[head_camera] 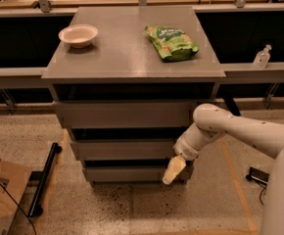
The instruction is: Open middle drawer
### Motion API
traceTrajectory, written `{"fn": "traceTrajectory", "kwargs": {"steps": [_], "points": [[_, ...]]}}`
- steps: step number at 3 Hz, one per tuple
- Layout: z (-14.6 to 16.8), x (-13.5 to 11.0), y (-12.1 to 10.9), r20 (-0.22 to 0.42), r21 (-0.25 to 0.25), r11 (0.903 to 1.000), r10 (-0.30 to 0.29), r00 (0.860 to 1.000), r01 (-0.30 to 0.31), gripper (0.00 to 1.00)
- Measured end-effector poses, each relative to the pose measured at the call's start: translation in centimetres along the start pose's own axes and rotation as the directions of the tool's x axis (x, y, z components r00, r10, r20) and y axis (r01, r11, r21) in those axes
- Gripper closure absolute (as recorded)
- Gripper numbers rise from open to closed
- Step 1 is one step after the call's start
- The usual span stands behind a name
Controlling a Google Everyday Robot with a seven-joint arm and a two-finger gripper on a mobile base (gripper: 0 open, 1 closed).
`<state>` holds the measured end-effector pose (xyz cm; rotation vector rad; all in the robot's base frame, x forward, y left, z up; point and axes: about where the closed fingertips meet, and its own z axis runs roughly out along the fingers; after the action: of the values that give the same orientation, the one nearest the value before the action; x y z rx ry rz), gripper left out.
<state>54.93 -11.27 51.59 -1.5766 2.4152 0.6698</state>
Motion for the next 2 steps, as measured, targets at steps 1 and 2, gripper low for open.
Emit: {"fn": "traceTrajectory", "kwargs": {"steps": [1, 2], "points": [[0.4, 0.5, -2.4, 0.026, 0.054, 0.9985, 0.012, 1.000, -0.013, 0.00], [-0.4, 0.4, -5.3, 0.061, 0.135, 0.9906, -0.028, 0.998, 0.020, 0.00]]}}
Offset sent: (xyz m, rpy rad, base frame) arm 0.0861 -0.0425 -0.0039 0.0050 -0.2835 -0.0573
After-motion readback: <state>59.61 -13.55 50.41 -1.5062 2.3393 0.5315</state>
